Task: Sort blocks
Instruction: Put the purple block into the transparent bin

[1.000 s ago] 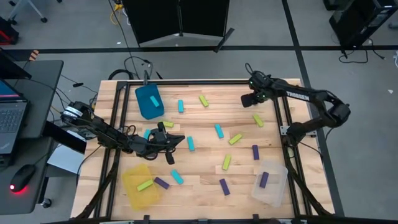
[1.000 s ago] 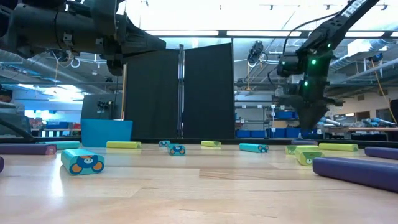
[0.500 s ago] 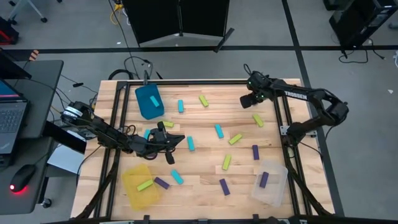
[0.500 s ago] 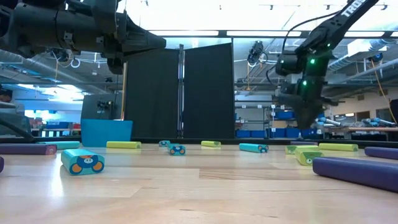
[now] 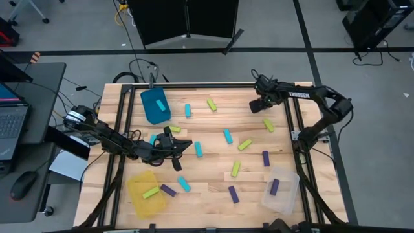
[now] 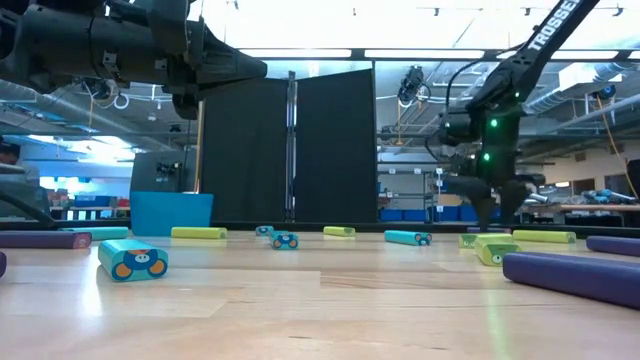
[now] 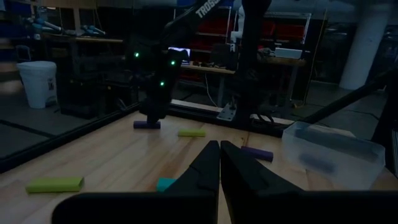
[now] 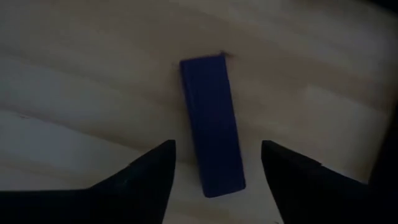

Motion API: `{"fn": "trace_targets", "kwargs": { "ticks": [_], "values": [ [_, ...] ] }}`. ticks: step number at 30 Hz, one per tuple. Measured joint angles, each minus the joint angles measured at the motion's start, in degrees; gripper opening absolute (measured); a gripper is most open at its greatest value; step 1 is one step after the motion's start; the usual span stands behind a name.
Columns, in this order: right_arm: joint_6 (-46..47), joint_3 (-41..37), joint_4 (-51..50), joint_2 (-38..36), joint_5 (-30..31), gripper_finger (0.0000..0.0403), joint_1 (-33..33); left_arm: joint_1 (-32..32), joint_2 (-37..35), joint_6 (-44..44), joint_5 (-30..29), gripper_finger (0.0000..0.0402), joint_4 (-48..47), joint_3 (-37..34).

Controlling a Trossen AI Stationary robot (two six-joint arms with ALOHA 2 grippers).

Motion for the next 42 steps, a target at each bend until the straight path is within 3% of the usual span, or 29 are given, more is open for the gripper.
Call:
{"fn": "trace_targets", "kwargs": {
  "ticks": [8, 22, 42],
  "values": [
    [0.08, 0.21, 0.00, 1.74, 0.94, 0.0245, 0.02, 0.00, 0.00, 0.00, 0.00, 0.0023, -0.03, 0.00],
    [-1.33, 0.30, -1.87, 1.70, -2.40, 0.0128, 0.17, 0.00, 0.00, -0.02, 0.00, 0.0023, -0.06, 0.00],
    [-1.99, 0.31, -2.21, 1.61, -2.99, 0.0121, 0.17, 0.00, 0.00, -0.04, 0.00, 0.0023, -0.07, 0.00]
  ]
}}
